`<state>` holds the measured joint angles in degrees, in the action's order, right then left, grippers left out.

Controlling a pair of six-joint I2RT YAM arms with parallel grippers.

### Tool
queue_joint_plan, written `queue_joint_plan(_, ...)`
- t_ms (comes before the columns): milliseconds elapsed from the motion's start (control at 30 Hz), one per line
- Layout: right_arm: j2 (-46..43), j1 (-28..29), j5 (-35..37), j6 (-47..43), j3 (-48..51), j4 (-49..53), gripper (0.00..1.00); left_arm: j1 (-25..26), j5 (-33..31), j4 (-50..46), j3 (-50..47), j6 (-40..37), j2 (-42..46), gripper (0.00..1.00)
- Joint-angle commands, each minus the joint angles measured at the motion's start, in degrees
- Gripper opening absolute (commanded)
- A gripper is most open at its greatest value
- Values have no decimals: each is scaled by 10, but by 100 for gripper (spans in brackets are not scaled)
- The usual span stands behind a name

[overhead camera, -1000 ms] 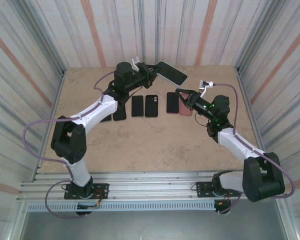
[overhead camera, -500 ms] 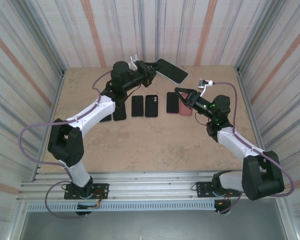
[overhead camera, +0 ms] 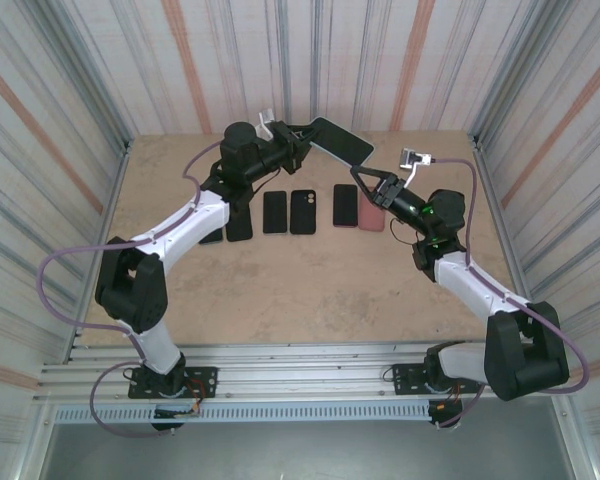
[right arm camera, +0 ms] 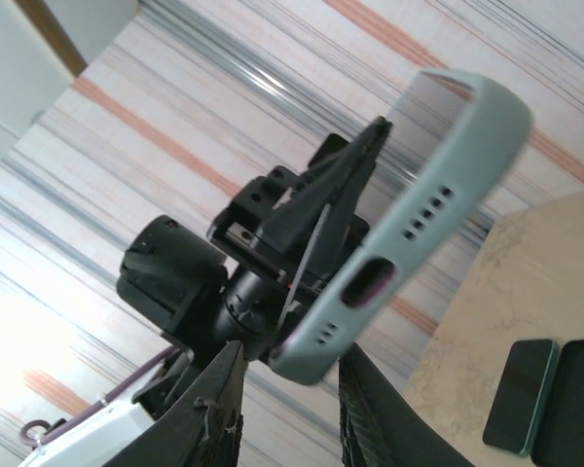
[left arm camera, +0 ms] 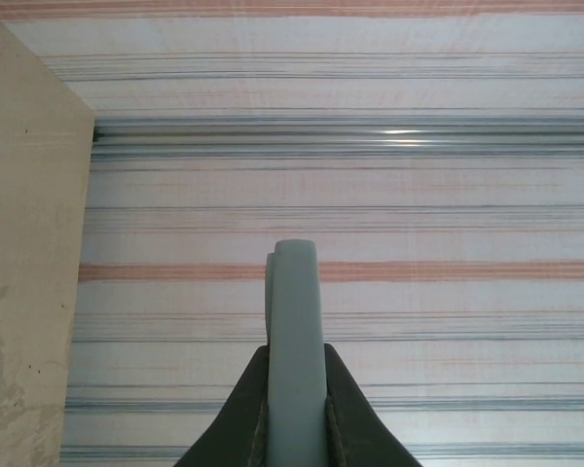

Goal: Take the phone out of the phone case

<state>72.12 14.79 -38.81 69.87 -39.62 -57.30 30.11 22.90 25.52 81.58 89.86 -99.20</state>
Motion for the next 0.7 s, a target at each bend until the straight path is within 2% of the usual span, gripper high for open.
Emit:
queue_joint_plan(0,10,3,3,3,-20,-31,27,-3,8,33,-2,-4,33,5)
queue_joint_plan(200,23,-1,0,2,-20,-19,20,-3,12,33,8,5,33,4)
queue_joint_plan(433,23,-18,-3,-22,-16,43,14,0,16,40,16,34,34,4)
queue_joint_plan(667,26,-32,-14,-84,-12,113,11,3,16,55,20,60,37,2)
